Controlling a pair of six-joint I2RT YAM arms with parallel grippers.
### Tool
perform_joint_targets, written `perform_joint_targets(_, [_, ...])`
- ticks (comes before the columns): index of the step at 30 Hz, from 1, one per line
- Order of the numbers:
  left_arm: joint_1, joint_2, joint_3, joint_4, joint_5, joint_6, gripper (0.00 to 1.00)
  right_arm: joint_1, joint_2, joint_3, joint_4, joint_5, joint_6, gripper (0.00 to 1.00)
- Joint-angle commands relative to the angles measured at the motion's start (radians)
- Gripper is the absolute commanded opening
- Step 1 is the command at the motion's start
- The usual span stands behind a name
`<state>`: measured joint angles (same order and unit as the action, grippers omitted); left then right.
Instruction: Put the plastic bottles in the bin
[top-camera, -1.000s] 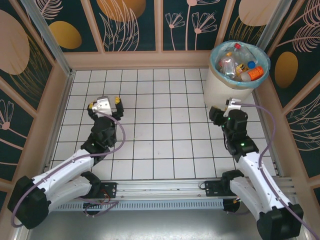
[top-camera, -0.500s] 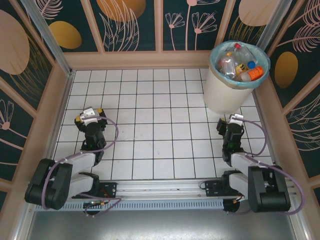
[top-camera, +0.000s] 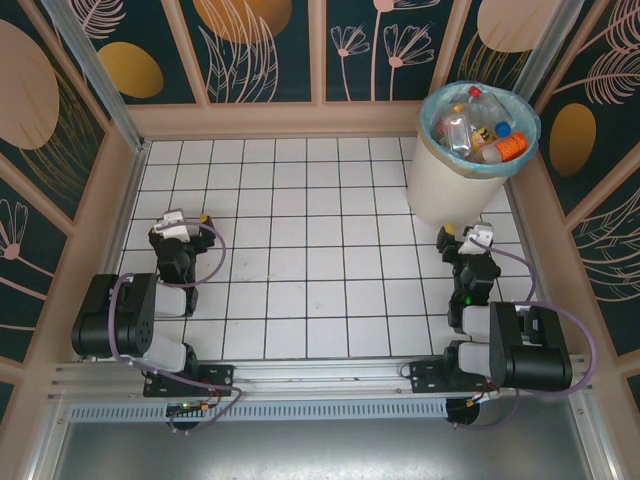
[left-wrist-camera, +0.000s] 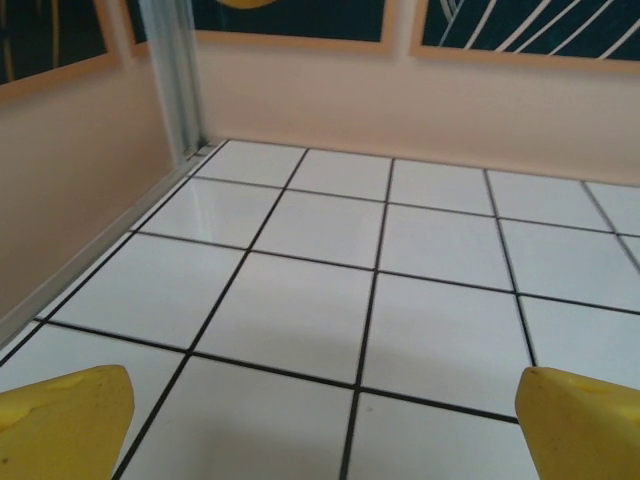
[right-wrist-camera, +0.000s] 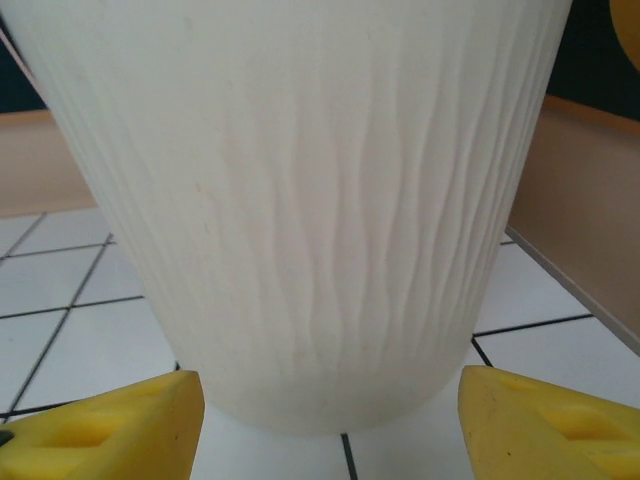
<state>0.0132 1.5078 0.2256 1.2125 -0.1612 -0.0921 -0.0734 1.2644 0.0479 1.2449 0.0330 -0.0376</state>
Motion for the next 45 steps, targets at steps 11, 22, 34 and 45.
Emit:
perform_joint_targets(11, [0.005, 0.011, -0.003, 0.086, 0.059, -0.013, 0.99, -0.045, 0.328, -0.005, 0.451, -0.172, 0.114, 0.77])
perform_joint_targets(22, [0.004, 0.012, 0.002, 0.077, 0.076, -0.004, 0.99, -0.032, 0.312, 0.001, 0.41, -0.031, 0.152, 0.99])
perform_joint_targets(34, [0.004, 0.012, 0.009, 0.064, 0.102, 0.007, 0.99, -0.029, 0.311, 0.003, 0.408, -0.03, 0.149, 0.99])
perform_joint_targets(45, [0.004, 0.013, 0.011, 0.063, 0.101, 0.007, 0.99, -0.029, 0.312, 0.003, 0.406, -0.03, 0.148, 0.99])
